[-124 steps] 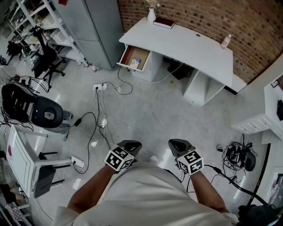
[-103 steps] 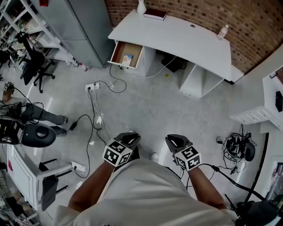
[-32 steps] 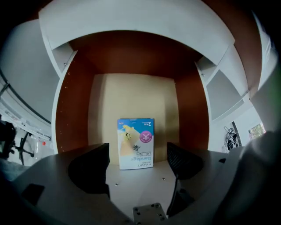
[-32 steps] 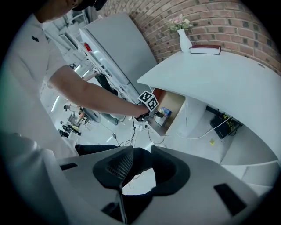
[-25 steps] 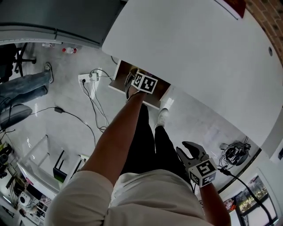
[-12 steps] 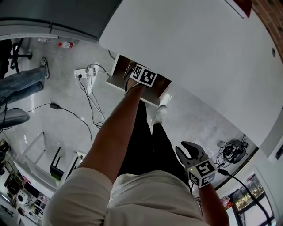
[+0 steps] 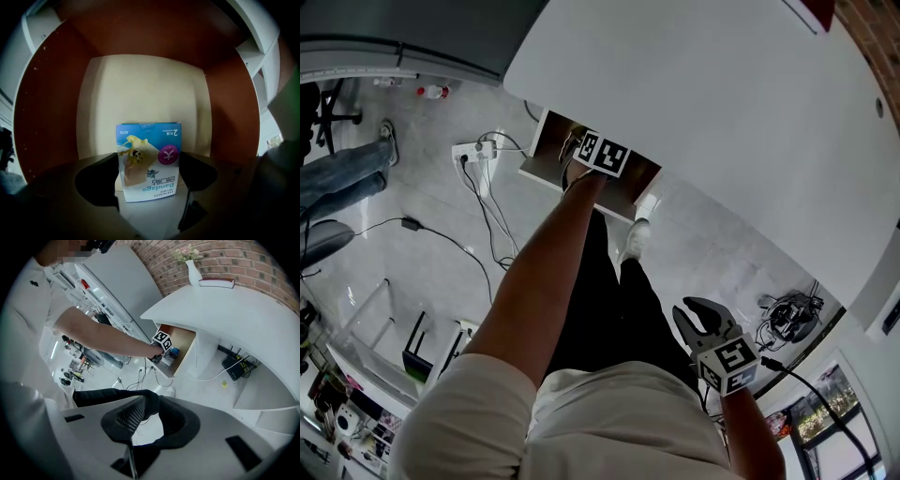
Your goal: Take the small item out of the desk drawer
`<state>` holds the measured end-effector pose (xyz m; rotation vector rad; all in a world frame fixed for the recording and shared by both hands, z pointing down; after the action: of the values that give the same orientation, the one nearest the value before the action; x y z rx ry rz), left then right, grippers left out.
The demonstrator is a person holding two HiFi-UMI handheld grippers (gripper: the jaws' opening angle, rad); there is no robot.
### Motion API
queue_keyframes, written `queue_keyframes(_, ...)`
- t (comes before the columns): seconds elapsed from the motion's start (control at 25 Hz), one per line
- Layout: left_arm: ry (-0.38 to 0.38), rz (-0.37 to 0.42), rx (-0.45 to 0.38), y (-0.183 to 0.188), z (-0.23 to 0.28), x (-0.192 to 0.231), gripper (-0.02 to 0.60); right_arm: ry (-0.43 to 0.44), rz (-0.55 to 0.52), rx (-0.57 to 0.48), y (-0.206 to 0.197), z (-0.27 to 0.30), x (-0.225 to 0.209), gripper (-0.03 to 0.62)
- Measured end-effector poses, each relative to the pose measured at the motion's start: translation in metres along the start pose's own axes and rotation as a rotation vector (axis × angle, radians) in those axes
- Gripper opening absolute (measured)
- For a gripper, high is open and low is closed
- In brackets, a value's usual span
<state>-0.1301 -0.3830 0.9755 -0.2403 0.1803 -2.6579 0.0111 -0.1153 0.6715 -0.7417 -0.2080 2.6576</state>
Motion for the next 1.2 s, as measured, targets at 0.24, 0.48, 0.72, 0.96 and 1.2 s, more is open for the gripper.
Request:
queue_keyframes(0.24,0.003,0.001,-0.017,-0.003,-0.016,-0.003,0.394,-0.004,-0.011,0.012,-0.003,-0.006,0.003,0.107)
queue_keyframes(0.48,-0.008,-0.021,-0.061,-0.003,-0.042,-0.017,0.393,0.0,-0.029,-0.015,-0.009,-0.017,0.007,0.106)
queue_keyframes(0.72,0.003,-0.041,-0.094,-0.007,-0.074,-0.03,0.393,0.005,-0.061,-0.055,-0.014,-0.031,0.011,0.106)
queue_keyframes(0.96,0.012,-0.052,-0.132,-0.019,-0.119,-0.046,0.393,0.001,-0.093,-0.123,-0.022,-0.055,0.018,0.1)
queue_keyframes(1.2,0.03,-0.055,-0.155,-0.039,-0.171,-0.065,0.393,-0.01,-0.134,-0.173,-0.035,-0.084,0.02,0.089)
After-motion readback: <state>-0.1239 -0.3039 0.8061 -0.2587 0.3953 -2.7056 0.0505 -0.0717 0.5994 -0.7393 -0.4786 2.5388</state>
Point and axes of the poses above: the fingertips, and each gripper's own axes: z forward along the fingers, x to its left, y out of its top, the point moved 1 cm from there along -z, backward along the fingers, and after that the axes turned 4 degrees about x, right-handed, at the moved point
